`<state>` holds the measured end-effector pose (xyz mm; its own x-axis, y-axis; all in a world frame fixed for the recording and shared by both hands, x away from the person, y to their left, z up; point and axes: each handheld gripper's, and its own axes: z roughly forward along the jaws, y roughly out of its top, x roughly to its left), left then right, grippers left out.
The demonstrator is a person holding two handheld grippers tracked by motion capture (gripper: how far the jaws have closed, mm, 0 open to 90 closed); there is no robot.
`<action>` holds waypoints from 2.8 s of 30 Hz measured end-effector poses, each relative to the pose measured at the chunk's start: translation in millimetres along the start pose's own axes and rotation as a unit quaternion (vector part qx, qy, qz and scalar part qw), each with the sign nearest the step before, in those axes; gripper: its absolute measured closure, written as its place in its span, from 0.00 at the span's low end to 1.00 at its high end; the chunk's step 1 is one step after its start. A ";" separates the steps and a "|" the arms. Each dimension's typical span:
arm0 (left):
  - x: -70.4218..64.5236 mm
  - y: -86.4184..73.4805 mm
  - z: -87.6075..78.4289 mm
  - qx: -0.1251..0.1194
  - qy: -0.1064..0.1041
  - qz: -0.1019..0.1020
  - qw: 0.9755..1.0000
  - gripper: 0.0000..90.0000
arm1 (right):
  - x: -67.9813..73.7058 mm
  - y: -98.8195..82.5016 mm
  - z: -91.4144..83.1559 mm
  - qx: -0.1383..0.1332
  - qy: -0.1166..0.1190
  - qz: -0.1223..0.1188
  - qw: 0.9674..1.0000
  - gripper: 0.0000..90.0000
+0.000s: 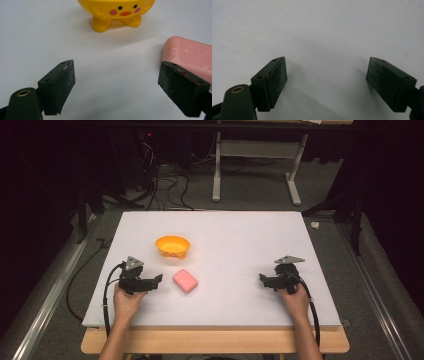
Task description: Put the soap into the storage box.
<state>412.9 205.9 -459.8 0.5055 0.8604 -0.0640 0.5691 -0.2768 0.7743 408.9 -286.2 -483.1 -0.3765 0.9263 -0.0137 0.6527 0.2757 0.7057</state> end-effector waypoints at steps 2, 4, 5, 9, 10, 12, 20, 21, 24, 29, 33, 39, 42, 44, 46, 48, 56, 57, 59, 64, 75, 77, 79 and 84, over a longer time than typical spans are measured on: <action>-4.8 1.6 -1.3 0.000 -0.004 0.008 1.000 0.16 | 0.0 0.0 0.0 0.000 0.000 0.000 1.000 0.19; -7.2 2.4 -2.0 -0.001 -0.007 0.011 1.000 0.16 | 0.0 0.0 0.0 0.000 0.000 0.000 1.000 0.19; -12.2 4.3 -2.9 -0.002 -0.012 0.017 1.000 0.16 | 0.0 0.0 0.0 0.000 0.000 0.000 1.000 0.19; -23.1 8.0 -3.0 -0.003 -0.020 0.031 0.999 0.16 | 0.0 0.0 0.0 0.000 0.000 0.000 1.000 0.19; -26.4 9.2 -2.5 -0.002 -0.024 0.036 0.999 0.16 | 0.0 0.0 0.0 0.000 0.000 0.000 1.000 0.19; -31.8 11.0 -1.0 0.001 -0.029 0.043 0.999 0.15 | 0.0 0.0 0.0 0.000 0.000 0.000 1.000 0.19; -48.1 17.5 6.0 0.006 -0.043 0.056 0.997 0.12 | -0.1 0.0 0.0 0.000 0.000 0.000 1.000 0.19; -49.9 18.2 7.0 0.008 -0.044 0.060 0.997 0.12 | -0.1 0.0 0.0 0.000 0.000 0.000 1.000 0.19; -53.9 18.9 10.2 0.010 -0.049 0.062 0.997 0.11 | -0.1 0.0 0.0 0.000 0.000 0.000 1.000 0.19; -59.8 19.5 16.6 0.019 -0.057 0.070 0.996 0.10 | -0.1 0.0 0.0 0.000 0.000 0.000 1.000 0.19; -64.1 19.8 20.2 0.023 -0.060 0.076 0.995 0.10 | 0.1 0.0 -0.1 0.001 0.000 0.001 1.000 0.19; -68.6 19.0 27.9 0.033 -0.063 0.081 0.994 0.08 | 0.1 -0.1 0.0 0.000 0.000 0.001 1.000 0.19; -70.8 18.9 31.6 0.038 -0.069 0.080 0.994 0.07 | 0.1 -0.1 0.0 0.000 0.000 0.001 1.000 0.19; -72.1 19.0 33.9 0.041 -0.071 0.079 0.993 0.07 | 0.1 -0.1 0.0 0.000 0.000 0.001 1.000 0.19; -73.8 19.1 36.4 0.045 -0.068 0.082 0.993 0.07 | 0.1 -0.1 0.0 0.000 0.000 0.001 1.000 0.19; -74.6 19.0 37.5 0.047 -0.068 0.083 0.993 0.07 | 0.1 -0.1 0.0 0.000 0.000 0.001 1.000 0.19; -83.1 16.3 47.7 0.070 -0.052 0.111 0.990 0.07 | 0.1 -0.1 0.0 -0.001 0.000 0.001 1.000 0.19; -83.1 16.3 47.7 0.070 -0.052 0.111 0.990 0.08 | 0.1 -0.1 0.0 0.000 0.000 0.001 1.000 0.19; -87.1 15.2 51.8 0.080 -0.046 0.122 0.988 0.08 | 0.1 -0.1 0.0 0.000 0.000 0.001 1.000 0.19; -86.3 14.5 56.8 0.082 -0.051 0.113 0.989 0.10 | 0.1 -0.1 0.0 -0.001 0.000 0.001 1.000 0.19; -85.1 13.7 56.2 0.081 -0.056 0.103 0.990 0.14 | 0.3 0.0 -0.1 0.000 0.000 0.002 1.000 0.19; -85.1 13.8 56.1 0.082 -0.056 0.103 0.990 0.15 | 0.2 0.0 -0.1 0.000 0.000 0.002 1.000 0.19; -85.4 13.7 55.6 0.082 -0.055 0.103 0.990 0.15 | 0.2 0.0 -0.1 0.000 0.000 0.002 1.000 0.19; -85.3 13.4 54.8 0.082 -0.055 0.103 0.990 0.15 | 0.2 0.0 -0.1 0.000 0.000 0.002 1.000 0.19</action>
<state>412.9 105.4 -478.5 0.6834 0.7300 0.0092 0.5400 -0.5139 0.6666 408.7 -286.0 -483.1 -0.3743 0.9272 -0.0104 0.6540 0.2719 0.7059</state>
